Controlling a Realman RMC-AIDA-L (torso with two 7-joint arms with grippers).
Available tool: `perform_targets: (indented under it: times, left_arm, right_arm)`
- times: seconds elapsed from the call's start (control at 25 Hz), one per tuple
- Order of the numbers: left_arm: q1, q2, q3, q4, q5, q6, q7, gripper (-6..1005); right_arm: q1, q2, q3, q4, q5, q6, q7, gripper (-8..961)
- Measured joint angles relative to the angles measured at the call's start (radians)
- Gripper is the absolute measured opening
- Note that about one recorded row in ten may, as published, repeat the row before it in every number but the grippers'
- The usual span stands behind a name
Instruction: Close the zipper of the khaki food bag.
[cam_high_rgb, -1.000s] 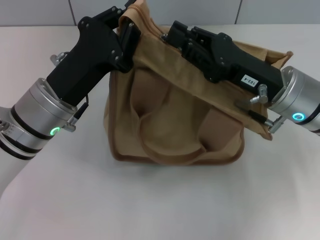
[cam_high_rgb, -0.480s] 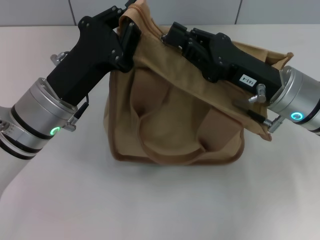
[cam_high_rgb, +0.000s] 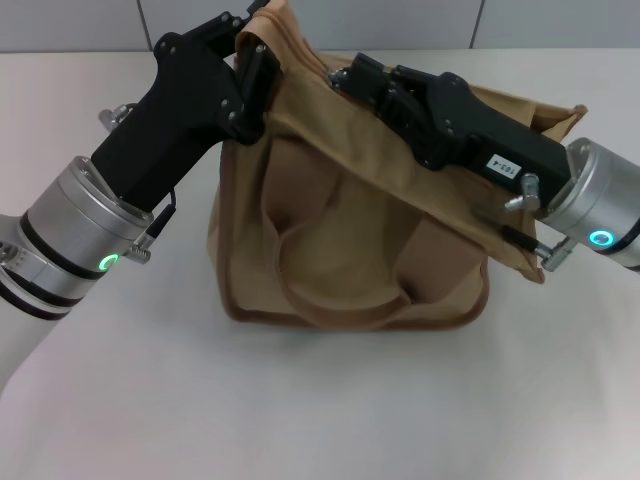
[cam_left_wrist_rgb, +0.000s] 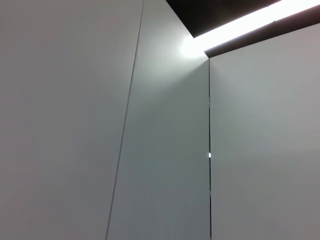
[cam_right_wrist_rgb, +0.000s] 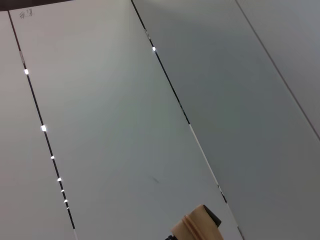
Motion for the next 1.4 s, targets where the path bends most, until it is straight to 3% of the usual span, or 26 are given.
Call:
perform_targets:
  times: [0.52,0.84,1.16,1.4]
  left_arm:
    - [0.008,0.0,-0.019,0.009,-0.001,0.001,0.0,63]
    - [0.009,0.0,-0.024,0.008,-0.003,0.001,0.0,64]
    - [0.007,0.0,-0.024,-0.001,0.001,0.004,0.0,66]
    - [0.003,0.0,-0.023,-0.003,0.003,0.003,-0.001,67]
  right_arm:
    - [-0.038,-0.006,0.0,-0.025,-0.001,-0.013,0.042,5]
    - [-0.082,-0.008,0.002,-0.063,0.004,-0.106,0.086,2]
    - [-0.073,-0.006,0.003,-0.083,0.005,-0.108,0.164,0]
    - [-0.032,-0.007,-0.064,-0.173,0.0,-0.11,0.182,211]
